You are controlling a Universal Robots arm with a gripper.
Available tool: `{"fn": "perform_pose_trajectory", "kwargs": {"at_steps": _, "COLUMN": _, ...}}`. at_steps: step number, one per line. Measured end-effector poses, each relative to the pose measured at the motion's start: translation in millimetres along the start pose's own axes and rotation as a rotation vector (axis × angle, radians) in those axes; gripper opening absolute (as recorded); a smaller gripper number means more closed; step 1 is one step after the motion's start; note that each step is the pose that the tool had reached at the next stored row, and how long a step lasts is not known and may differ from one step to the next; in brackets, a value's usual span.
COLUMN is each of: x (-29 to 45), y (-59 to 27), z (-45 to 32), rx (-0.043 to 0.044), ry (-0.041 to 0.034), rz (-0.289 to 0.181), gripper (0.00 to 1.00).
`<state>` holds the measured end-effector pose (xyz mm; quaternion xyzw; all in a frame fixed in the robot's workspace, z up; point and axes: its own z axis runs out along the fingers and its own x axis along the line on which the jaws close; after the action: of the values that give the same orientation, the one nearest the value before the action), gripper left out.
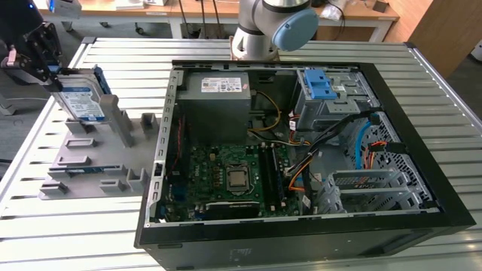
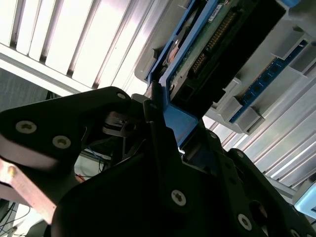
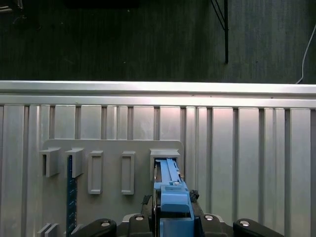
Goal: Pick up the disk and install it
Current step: 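Pick up the disk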
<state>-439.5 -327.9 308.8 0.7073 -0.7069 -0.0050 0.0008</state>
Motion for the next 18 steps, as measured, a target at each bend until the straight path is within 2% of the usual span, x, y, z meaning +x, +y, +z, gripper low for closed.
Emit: {"fn": "perform_pose_trajectory", "kwargs": {"at_steps": 18, "x": -0.1, "y": 0.5, "z": -17.5, "rx": 0.0011, "ry": -0.0012, "rz": 0.0, "gripper": 0.36}}
